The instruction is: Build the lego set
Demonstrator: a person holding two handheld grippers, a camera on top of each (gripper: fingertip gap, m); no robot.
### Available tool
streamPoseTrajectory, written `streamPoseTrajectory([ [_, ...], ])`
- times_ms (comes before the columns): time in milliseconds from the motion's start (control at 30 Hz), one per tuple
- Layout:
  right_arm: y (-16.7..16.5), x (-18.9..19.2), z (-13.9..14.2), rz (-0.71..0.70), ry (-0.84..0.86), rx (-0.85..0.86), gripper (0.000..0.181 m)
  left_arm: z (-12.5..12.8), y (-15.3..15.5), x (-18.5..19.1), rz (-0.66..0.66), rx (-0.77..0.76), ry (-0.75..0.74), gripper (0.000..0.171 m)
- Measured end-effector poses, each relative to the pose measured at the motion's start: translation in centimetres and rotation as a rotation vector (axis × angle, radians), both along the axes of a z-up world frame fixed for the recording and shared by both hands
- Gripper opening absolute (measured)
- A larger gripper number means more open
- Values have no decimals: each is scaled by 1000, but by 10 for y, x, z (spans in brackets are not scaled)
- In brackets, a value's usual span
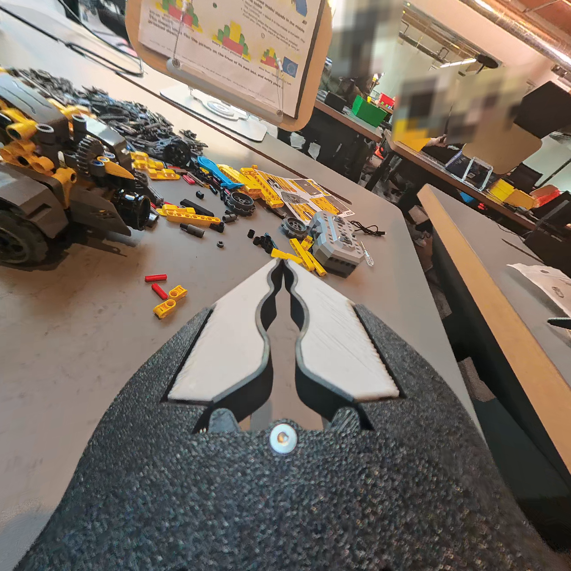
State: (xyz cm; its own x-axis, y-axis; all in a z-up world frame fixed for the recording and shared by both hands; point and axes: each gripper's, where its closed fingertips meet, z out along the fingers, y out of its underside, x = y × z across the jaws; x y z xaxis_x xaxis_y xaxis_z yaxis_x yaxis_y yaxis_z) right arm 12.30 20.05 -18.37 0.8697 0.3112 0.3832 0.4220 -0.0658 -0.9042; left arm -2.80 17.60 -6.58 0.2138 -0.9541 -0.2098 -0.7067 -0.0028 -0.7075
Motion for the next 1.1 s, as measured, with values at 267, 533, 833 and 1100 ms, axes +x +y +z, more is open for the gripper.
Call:
streamPoseTrajectory([
  [267, -8, -9, 5, 126, 111, -24, 5, -70, -57, -67, 126, -35, 55, 18],
  [533, -28, -48, -47, 335, 104, -465, 48, -161, -124, -163, 301, -138, 126, 20],
  [833, -31, -58, -73, 386, 2, -618, 42, -195, -227, -160, 265, -207, -148, 20],
  [1100, -30, -62, -79, 418, 15, -686, 31, -205, -238, -159, 260, -212, -131, 16],
])
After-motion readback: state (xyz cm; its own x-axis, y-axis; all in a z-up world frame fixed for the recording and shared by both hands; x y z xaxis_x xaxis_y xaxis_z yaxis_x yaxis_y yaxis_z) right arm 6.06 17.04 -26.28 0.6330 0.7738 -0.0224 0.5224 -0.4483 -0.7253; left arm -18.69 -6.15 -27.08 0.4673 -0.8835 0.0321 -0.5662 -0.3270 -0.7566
